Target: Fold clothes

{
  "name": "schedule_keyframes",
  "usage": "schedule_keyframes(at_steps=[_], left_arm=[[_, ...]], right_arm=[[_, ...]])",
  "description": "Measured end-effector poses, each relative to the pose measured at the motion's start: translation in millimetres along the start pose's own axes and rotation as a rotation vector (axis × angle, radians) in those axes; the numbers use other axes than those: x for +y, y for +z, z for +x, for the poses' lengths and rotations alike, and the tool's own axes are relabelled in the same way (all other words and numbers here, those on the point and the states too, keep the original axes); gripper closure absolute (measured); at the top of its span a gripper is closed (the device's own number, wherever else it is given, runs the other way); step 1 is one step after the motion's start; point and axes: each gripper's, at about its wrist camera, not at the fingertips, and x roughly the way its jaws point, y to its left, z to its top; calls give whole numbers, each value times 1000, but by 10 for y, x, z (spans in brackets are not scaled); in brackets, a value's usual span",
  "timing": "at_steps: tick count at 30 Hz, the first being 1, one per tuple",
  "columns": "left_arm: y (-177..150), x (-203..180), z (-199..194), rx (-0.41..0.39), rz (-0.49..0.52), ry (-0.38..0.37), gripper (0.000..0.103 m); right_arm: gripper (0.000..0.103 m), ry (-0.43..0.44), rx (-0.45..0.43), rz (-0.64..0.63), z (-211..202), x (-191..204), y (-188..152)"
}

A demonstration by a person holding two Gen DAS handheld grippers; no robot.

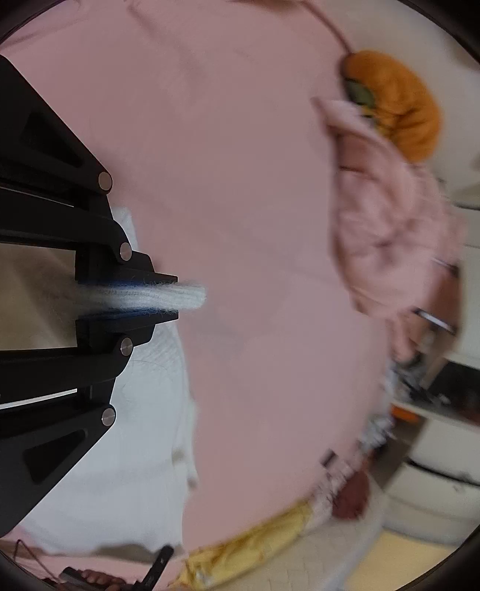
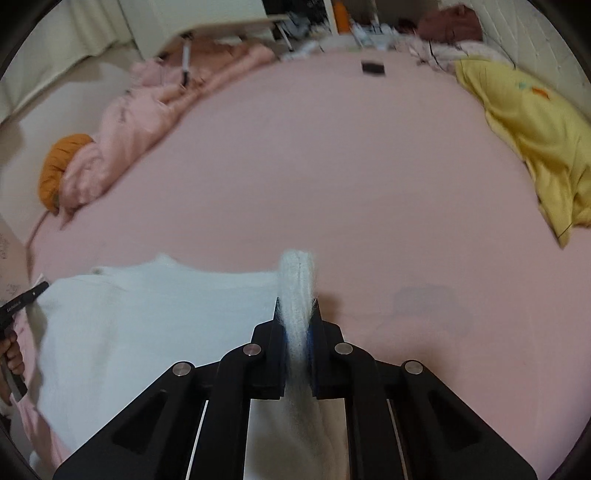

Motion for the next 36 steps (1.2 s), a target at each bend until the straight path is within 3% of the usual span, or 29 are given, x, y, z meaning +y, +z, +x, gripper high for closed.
schedule_keyframes(at_steps=[6, 9, 11, 13, 15, 17, 21, 25, 28, 31, 32, 33, 35, 36], left_arm=[[-147, -180, -1250, -139, 3, -129, 92], [-445, -53, -1931, -170, -42, -177, 92], [-729, 44, -2285, -161, -65, -187, 92], [-1045, 149, -2526, -124, -44, -138, 92], [-1451, 254, -2754, -70, -44, -96, 92], [-1876, 369, -2891, -6, -86, -100, 92], [-2656, 452, -2889, 149, -132, -54, 92], [-3256, 392, -2706, 283, -158, -43, 92], [-3425, 432, -2654, 319, -159, 22, 92], [-3386, 534, -2770, 327, -181, 56, 86], [-3347, 570, -2849, 321, -195, 60, 75], [-3284, 594, -2932, 303, -204, 84, 56], [-3112, 605, -3100, 237, -201, 151, 42], [-3030, 587, -3157, 193, -180, 175, 40]], right_arm=[[95, 176, -141, -3, -1050, 263, -41], [94, 244, -187, -32, -1621, 424, -201], [95, 283, -195, -41, -2004, 405, -435], [94, 308, -186, -47, -2312, 376, -708], [94, 294, -145, -67, -2550, 371, -1075], [94, 272, -48, -35, -2574, 348, -1474], [94, 222, 156, 40, -2582, 299, -2289], [94, 153, 321, 130, -2320, 297, -2845], [90, 29, 378, 129, -2151, 361, -3023], [84, -94, 418, 124, -2157, 360, -3026], [84, -150, 413, 116, -2223, 350, -3015], [84, -186, 386, 107, -2330, 328, -2992], [84, -231, 320, 90, -2544, 327, -2927], [83, -230, 275, 75, -2621, 391, -2854]])
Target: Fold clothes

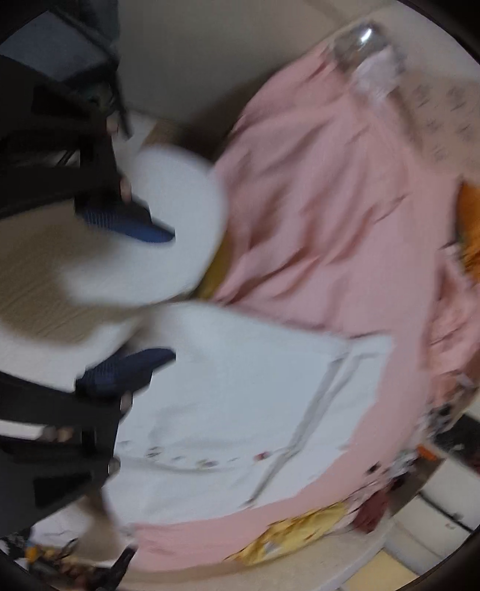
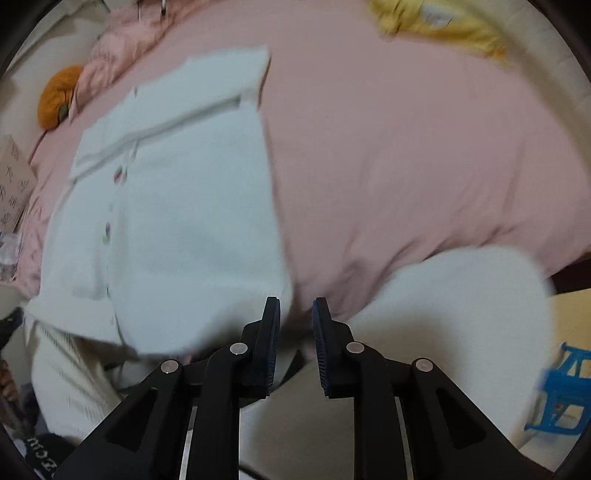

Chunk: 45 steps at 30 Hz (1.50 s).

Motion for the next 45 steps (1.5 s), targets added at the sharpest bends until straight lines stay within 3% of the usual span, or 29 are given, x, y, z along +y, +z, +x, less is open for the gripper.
schedule_keyframes(at_steps=[1, 4, 5, 7, 10, 13, 16, 17, 19, 22, 23, 27, 31, 35, 37, 38, 40, 41, 42, 43, 45], left_arm=[[84, -48, -66, -49, 25, 20, 38], [338, -476, -65, -159, 131, 34, 12], [401, -643, 21, -176, 164, 18, 4], [518, -966, 234, -191, 219, -9, 4], [570, -1315, 799, -98, 247, -70, 4], [485, -1372, 1325, 11, 193, -126, 4], [288, -1204, 1690, 66, 116, -115, 4], [258, -1198, 1740, 68, 127, -98, 4], [260, -1280, 1744, 61, 168, -67, 4], [250, -1289, 1745, 47, 186, -59, 1], [265, -1263, 1737, 42, 177, -63, 1], [327, -1113, 1719, 1, 50, -117, 1], [393, -913, 1699, -20, -93, -230, 1], [413, -793, 1705, -23, -191, -301, 1], [429, -756, 1718, -24, -221, -317, 1], [432, -753, 1725, -25, -227, -319, 1], [434, -751, 1730, -25, -228, -318, 1], [435, -750, 1730, -26, -229, -318, 1], [434, -750, 1727, -27, -228, -318, 1], [435, -748, 1723, -28, -228, -319, 1], [437, -741, 1713, -28, -229, -321, 1]], right_arm=[[80, 4, -50, -11, -107, 54, 53], [59, 103, -217, -83, -217, 498, 249], [47, 128, -241, -110, -157, 651, 299], [32, 164, -266, -159, 31, 956, 371], [32, 179, -227, -198, 577, 1384, 459], [32, 141, -132, -199, 1162, 1633, 451], [30, 74, -56, -212, 1621, 1702, 376], [29, 63, -78, -243, 1629, 1738, 357], [29, 49, -66, -274, 1566, 1804, 437], [29, 157, -169, -292, 1194, 1962, 765], [29, 200, -217, -325, 1055, 2070, 928], [29, 233, -242, -505, 999, 2755, 1629], [29, 312, -139, -594, 1405, 3513, 2224], [29, 325, -28, -602, 1947, 4218, 2360], [29, 271, 6, -597, 2163, 4380, 2248], [29, 204, 16, -603, 2314, 4465, 2216], [27, 151, -3, -584, 2504, 4483, 2204], [31, 164, -13, -539, 2511, 4423, 2221], [43, 188, -22, -485, 2493, 4345, 2244], [80, 210, -31, -430, 2475, 4267, 2268], [87, 281, -46, -376, 2380, 4081, 2313]])
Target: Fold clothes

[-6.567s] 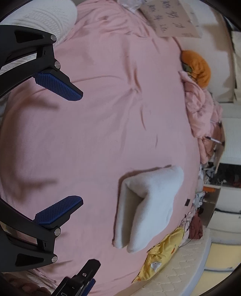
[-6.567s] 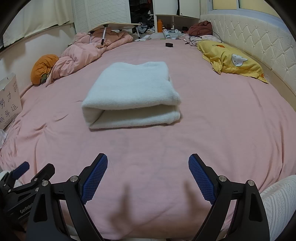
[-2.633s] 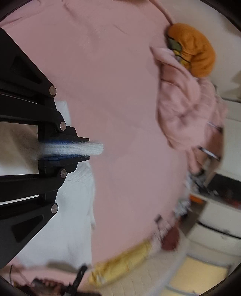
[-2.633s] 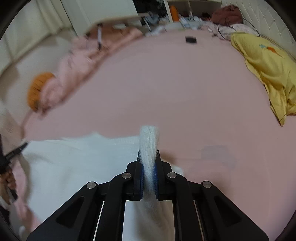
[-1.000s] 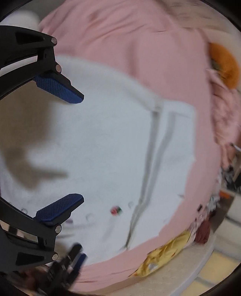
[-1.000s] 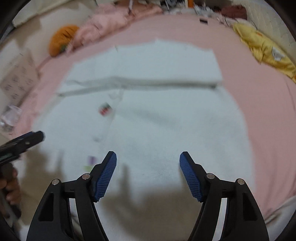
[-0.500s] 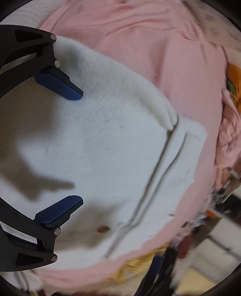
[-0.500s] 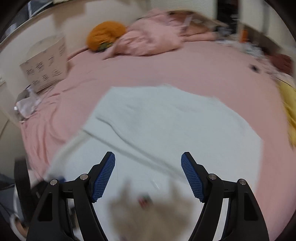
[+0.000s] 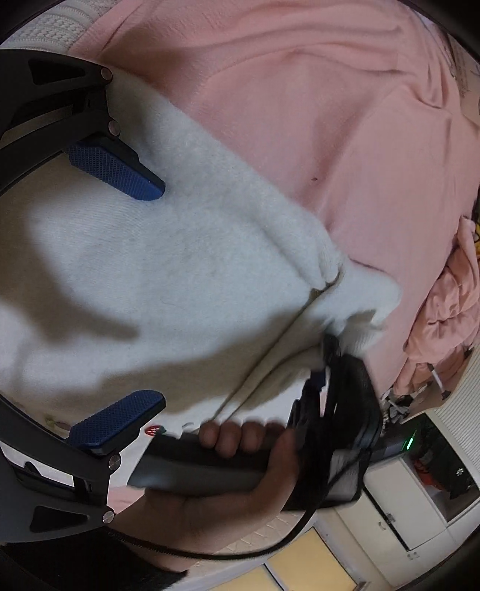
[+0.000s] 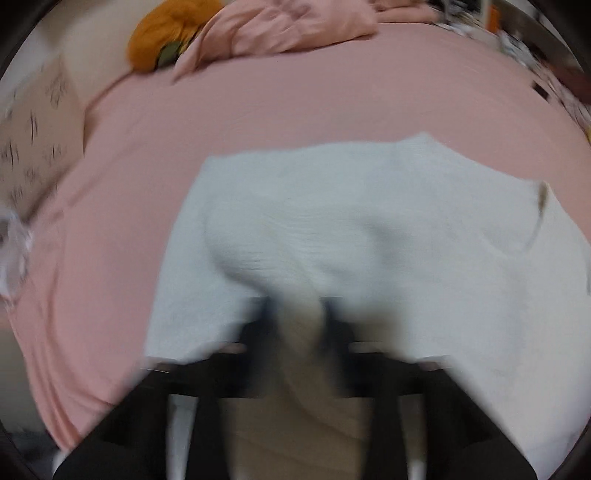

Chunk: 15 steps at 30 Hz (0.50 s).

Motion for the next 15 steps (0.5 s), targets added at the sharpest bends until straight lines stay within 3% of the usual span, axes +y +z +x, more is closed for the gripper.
schedule_keyframes(at_steps=[7, 10, 15], left_arm=[[-13, -40, 55, 0, 31, 18, 1], [-32, -44, 35, -1, 71, 43, 1], [-72, -125, 81, -14, 119, 82, 1]], right_arm=[[88, 15, -154, 144, -608, -674, -242], [88, -26, -217, 234, -1079, -1343, -343], [88, -222, -318, 341, -2006, -2680, -639]])
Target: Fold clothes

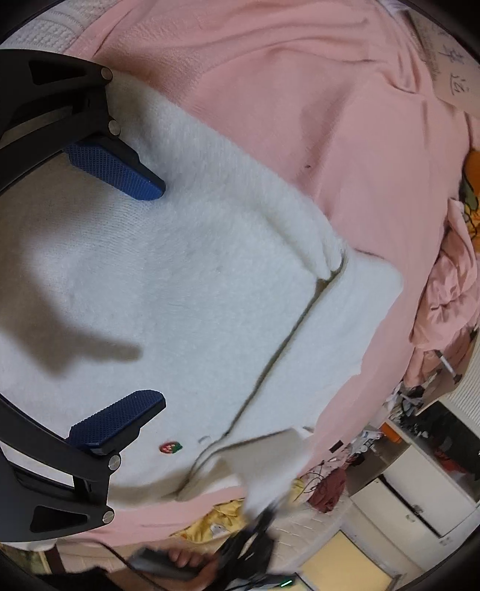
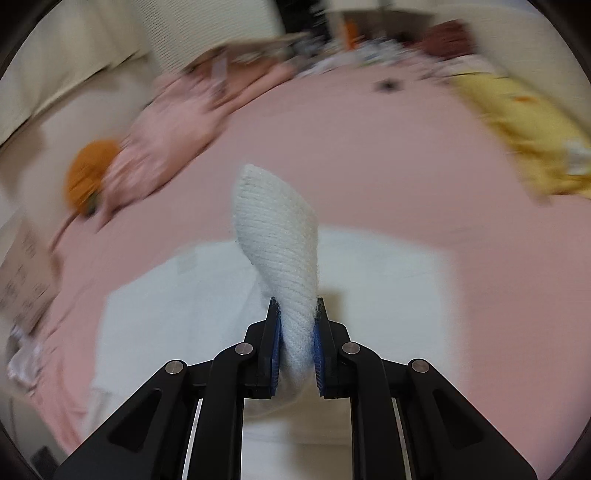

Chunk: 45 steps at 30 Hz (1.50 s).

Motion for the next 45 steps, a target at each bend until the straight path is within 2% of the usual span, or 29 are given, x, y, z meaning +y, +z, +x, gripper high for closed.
schedule_keyframes(at_steps=[5, 10, 15, 19, 21, 24, 25, 27, 31, 33, 35, 37, 38, 39, 41, 42, 43, 44, 45], left_arm=[[-41, -91, 36, -12, 57, 49, 1], [-77, -180, 78, -6, 119, 123, 1], [-106, -237, 122, -8, 155, 193, 1], [-171, -356, 197, 2, 222, 295, 0], [-178, -350, 194, 9, 219, 307, 0], [-159, -365, 217, 25, 209, 319, 0], [-162, -370, 222, 27, 207, 323, 0], [-130, -379, 263, 29, 209, 331, 0], [-101, -402, 325, 30, 215, 348, 0], [-107, -418, 334, 29, 217, 354, 0], [-111, -430, 335, 28, 216, 356, 0], [-114, -430, 331, 29, 217, 353, 0], [-109, -424, 332, 29, 218, 350, 0], [-99, -411, 332, 29, 220, 347, 0], [-90, -393, 328, 28, 223, 342, 0], [-96, -392, 324, 27, 223, 341, 0], [-102, -391, 321, 25, 223, 339, 0], [-106, -392, 322, 23, 224, 339, 0], [-108, -393, 324, 21, 226, 342, 0]], right_arm=[[88, -215, -86, 78, -516, -1459, 263], [88, -357, -121, 200, -769, -2783, 270], [88, -417, -69, 362, -623, -3889, -16], [88, -397, -33, 501, -443, -4534, -317], [86, -334, -32, 562, -387, -4691, -486], [81, -158, -99, 684, -495, -4924, -691], [79, -146, -115, 711, -569, -5027, -714], [78, -151, -143, 758, -739, -5235, -738], [73, -303, -250, 726, -1206, -5298, -660], [71, -151, -265, 653, -1214, -5109, -584], [68, 20, -197, 552, -1009, -4816, -506], [68, 122, -104, 486, -734, -4568, -487], [68, 81, -41, 472, -583, -4492, -533], [68, 40, -31, 510, -547, -4558, -613], [80, -26, -46, 617, -548, -4767, -783], [80, -93, -74, 653, -670, -4849, -813], [80, -169, -107, 684, -828, -4922, -827], [74, -246, -140, 713, -987, -4996, -841], [71, -291, -146, 686, -1098, -4978, -803]])
